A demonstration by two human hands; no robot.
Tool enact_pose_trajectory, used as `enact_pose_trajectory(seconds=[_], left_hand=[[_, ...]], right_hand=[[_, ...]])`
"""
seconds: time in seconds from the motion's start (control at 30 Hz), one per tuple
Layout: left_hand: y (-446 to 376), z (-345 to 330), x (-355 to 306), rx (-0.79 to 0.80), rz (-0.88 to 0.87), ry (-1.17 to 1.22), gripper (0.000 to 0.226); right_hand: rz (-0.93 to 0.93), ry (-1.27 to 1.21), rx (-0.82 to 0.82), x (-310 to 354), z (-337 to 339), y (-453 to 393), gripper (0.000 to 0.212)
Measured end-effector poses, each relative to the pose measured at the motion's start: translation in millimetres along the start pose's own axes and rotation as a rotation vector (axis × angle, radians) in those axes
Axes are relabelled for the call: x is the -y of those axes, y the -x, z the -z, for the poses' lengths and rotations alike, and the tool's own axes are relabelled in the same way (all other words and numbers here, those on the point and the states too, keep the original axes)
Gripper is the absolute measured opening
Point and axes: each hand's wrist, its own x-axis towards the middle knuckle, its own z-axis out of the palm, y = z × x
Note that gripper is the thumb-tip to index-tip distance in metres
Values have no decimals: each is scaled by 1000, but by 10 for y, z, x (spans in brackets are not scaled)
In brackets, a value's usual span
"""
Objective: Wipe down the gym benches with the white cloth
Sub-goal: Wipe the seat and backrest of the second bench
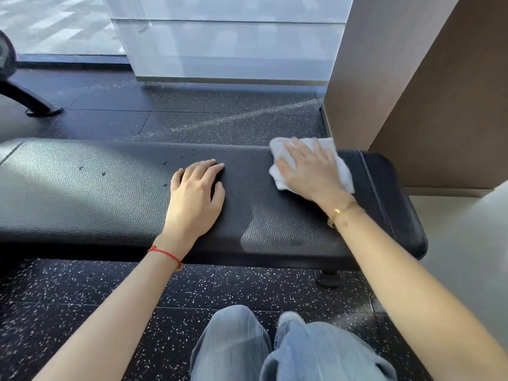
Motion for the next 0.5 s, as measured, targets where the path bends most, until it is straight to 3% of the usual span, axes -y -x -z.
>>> enact_pose_trajectory(seconds=[0.13,0.27,0.4,0.5], left_hand=[[-5,-1,11,-9,-2,5,39],[5,-9,24,-14,-10,5,40],[15,-14,-24,-4,0,-8,40],[15,3,-55,32,5,-39,42]], right_hand=[[230,79,16,598,-98,-61,58],[319,-7,6,300,-103,636,58],[180,21,33,-295,6,880,63],[-11,39,2,-342,44,686,62]])
